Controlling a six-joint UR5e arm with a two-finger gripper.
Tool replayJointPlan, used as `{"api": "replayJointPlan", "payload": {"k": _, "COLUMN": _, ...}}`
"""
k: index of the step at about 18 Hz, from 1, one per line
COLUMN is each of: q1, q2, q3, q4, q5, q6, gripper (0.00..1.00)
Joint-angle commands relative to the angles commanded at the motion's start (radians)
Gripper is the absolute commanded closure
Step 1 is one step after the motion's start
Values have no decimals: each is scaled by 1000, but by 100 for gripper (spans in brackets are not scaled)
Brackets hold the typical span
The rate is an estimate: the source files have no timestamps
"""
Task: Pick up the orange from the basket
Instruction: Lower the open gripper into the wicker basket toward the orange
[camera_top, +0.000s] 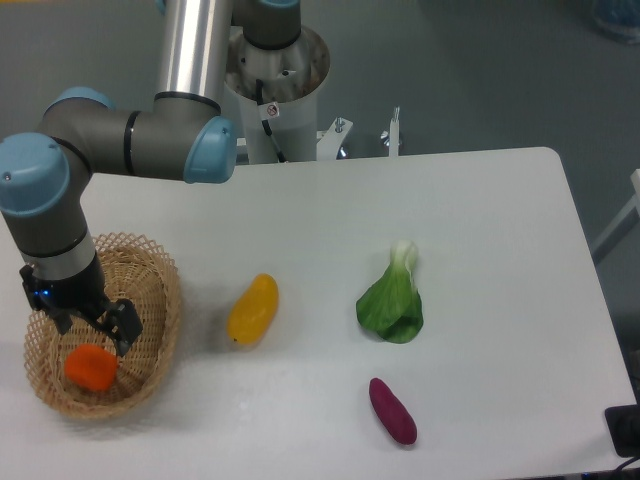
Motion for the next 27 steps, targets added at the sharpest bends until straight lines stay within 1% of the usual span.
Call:
{"api": "replayJointPlan", "payload": {"k": 4, "q1": 3, "q2": 9, "q3": -11, "q4": 0, "q5": 14, "q6": -17, "gripper": 0}}
{"api": "replayJointPlan", "payload": {"k": 8, "q1": 6, "q2": 11, "q3": -2, "q4": 0, "q5": 17, "q6": -122, "gripper": 0}}
{"api": "replayJointPlan", "payload": {"k": 14, "q1": 11, "q2": 8, "q3": -2, "q4": 0, "q5": 40, "q6": -216, "gripper": 0}}
{"api": "replayJointPlan", "payload": {"k": 16, "q1": 6, "q2": -1, "q3": -11, "q4": 2, "q5": 81, "q6": -308, "gripper": 0}}
{"api": "replayJointPlan", "payload": {"k": 18, "q1": 0, "q2": -8, "q3": -5, "q4": 0, "q5": 86, "q6": -406, "gripper": 0}}
{"api": "replayJointPlan", "payload": {"k": 19, "q1": -11, "q2": -9, "q3": -3, "q4": 2, "q5": 81, "q6": -476, "gripper": 0}}
{"api": "replayJointPlan", "payload": {"k": 21, "q1": -37, "q2": -53, "q3": 5, "q4": 0, "q5": 80, "q6": -601, "gripper": 0}}
{"api": "replayJointPlan", "payload": {"k": 22, "q1": -38, "q2": -63, "q3": -1, "q4": 0, "q5": 80, "q6": -645, "gripper": 0}}
{"api": "replayJointPlan", "payload": {"k": 24, "q1": -49, "q2": -92, "q3": 5, "q4": 0, "q5": 75, "q6": -692, "gripper": 0}}
{"api": "replayJointPlan", "payload": {"k": 27, "q1": -66, "q2": -110, "q3": 11, "q4": 2, "q5": 74, "q6": -770, "gripper": 0}}
